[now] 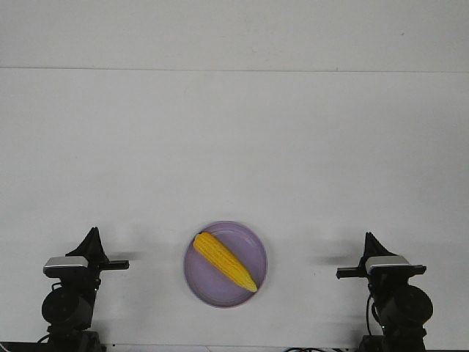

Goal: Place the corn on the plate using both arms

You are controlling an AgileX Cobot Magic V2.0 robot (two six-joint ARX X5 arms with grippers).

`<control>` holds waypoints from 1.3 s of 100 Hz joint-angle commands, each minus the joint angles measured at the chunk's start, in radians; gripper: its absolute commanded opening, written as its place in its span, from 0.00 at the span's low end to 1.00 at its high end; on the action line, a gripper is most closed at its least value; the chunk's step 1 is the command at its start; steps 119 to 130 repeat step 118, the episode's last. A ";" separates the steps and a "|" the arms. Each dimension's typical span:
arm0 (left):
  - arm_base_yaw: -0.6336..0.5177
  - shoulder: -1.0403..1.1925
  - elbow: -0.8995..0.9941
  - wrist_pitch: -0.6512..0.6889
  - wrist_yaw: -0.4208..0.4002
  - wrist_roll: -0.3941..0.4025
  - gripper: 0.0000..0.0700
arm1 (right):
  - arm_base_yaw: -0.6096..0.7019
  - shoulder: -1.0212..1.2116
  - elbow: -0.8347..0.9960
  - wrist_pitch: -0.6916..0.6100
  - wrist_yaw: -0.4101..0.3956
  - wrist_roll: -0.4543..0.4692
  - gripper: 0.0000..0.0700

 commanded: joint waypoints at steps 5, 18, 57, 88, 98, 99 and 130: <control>0.001 -0.001 -0.021 0.010 -0.002 0.013 0.02 | -0.011 -0.040 -0.047 0.021 -0.007 -0.007 0.02; 0.001 -0.001 -0.021 0.010 -0.002 0.013 0.02 | -0.011 -0.084 -0.102 0.042 -0.008 -0.006 0.02; 0.001 -0.001 -0.021 0.010 -0.002 0.013 0.02 | -0.011 -0.083 -0.128 0.143 -0.015 -0.003 0.02; 0.001 -0.001 -0.021 0.010 -0.002 0.013 0.02 | -0.011 -0.083 -0.128 0.143 -0.015 -0.003 0.02; 0.001 -0.001 -0.021 0.010 -0.002 0.013 0.02 | -0.011 -0.083 -0.128 0.143 -0.015 -0.003 0.02; 0.001 -0.001 -0.021 0.010 -0.002 0.013 0.02 | -0.011 -0.083 -0.128 0.143 -0.015 -0.003 0.02; 0.001 -0.001 -0.021 0.010 -0.002 0.013 0.02 | -0.011 -0.083 -0.128 0.143 -0.015 -0.003 0.02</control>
